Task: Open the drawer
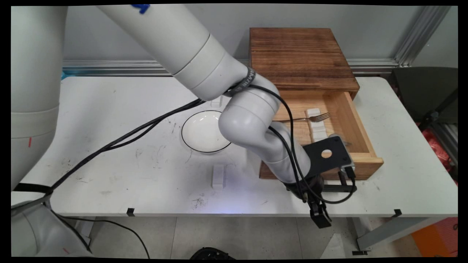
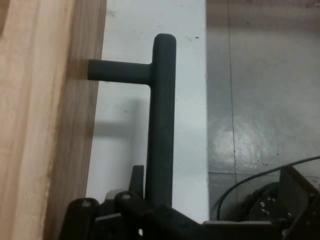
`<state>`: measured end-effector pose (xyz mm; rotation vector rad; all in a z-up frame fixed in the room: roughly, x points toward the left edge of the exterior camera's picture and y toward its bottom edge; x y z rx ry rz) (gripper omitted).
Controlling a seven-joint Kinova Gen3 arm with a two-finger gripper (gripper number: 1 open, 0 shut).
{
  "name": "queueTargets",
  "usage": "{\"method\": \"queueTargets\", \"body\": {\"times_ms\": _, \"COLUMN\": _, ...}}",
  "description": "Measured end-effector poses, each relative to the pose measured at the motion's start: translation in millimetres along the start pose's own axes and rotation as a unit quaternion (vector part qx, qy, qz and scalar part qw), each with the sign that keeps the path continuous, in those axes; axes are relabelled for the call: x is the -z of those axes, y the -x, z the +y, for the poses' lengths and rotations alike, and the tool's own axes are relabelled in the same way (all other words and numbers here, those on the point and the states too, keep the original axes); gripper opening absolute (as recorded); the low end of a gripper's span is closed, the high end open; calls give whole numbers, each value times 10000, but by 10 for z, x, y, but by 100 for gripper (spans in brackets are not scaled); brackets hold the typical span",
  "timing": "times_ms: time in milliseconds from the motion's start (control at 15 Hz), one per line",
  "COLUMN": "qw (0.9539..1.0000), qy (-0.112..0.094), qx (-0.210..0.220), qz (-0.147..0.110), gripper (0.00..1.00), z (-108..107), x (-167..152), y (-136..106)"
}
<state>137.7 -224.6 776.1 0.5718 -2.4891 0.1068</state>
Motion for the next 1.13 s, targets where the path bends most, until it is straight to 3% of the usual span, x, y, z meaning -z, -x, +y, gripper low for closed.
{"method": "queueTargets", "body": {"times_ms": 1133, "qw": 9998, "qy": 152, "qx": -40, "qz": 75, "gripper": 100, "z": 239, "x": 47, "y": -47}}
